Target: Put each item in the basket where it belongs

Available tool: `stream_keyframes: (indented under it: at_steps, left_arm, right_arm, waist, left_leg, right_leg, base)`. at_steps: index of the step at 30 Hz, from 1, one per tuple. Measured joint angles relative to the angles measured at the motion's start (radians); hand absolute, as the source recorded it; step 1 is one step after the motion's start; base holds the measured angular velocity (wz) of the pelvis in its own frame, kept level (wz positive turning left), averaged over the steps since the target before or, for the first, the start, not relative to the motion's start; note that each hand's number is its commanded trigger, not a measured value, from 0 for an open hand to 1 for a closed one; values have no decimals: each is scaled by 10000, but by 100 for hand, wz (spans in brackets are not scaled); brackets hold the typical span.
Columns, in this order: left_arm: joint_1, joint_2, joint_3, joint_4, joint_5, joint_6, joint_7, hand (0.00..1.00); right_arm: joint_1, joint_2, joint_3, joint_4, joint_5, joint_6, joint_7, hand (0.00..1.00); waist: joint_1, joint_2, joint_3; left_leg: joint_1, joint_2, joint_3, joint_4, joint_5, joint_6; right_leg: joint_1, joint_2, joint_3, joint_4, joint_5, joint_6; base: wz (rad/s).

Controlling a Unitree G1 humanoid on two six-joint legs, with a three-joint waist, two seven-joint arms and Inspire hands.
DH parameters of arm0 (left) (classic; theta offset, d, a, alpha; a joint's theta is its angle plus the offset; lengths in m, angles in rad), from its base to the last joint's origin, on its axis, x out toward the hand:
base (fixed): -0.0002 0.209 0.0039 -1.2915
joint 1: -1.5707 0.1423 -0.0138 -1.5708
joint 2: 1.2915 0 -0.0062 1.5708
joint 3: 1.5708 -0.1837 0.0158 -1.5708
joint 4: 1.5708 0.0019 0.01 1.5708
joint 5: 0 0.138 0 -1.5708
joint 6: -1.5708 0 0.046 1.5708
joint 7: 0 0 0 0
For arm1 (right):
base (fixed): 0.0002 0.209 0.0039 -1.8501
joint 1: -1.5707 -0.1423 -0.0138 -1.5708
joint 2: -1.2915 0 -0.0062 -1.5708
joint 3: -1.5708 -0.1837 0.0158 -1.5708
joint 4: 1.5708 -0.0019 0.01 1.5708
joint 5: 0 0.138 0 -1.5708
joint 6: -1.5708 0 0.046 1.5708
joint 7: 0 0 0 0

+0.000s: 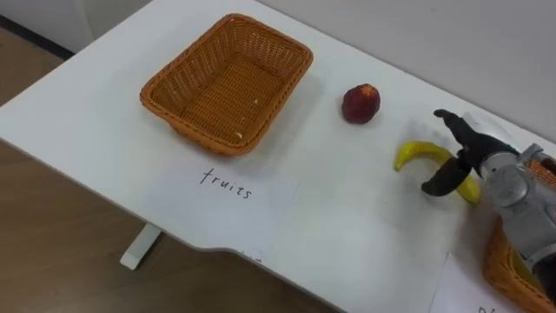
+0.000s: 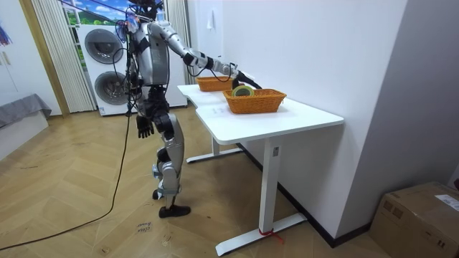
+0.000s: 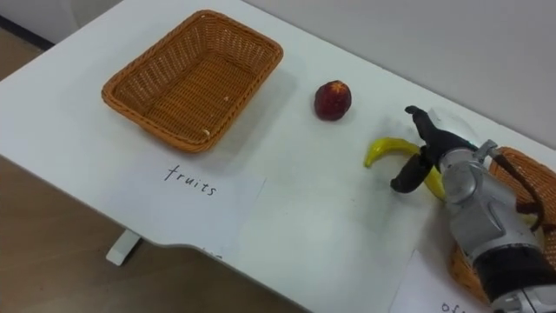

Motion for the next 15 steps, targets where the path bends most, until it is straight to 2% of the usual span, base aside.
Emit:
stream_keyframes:
  at_steps: [4, 15]
  left_arm:
    - [-1, 0, 0, -7, -2, 10, 12, 0]
    - [-4, 52, 2, -15, 13, 31, 56, 0]
  right_arm:
    - [-22, -4, 18, 70, 0, 201, -1, 0]
    - [-273, -3, 45, 348, 0, 199, -1, 0]
  waist:
    - [99, 44, -15]
    - [117, 75, -9]
  left_leg:
    - [-36, 2, -4, -1, 0, 0]
    - [-92, -2, -31, 25, 1, -1]
  right_leg:
    - [-6, -12, -84, 6, 0, 0]
    - [-28, -19, -146, 12, 0, -1]
  base:
    - [0]
    - [0]
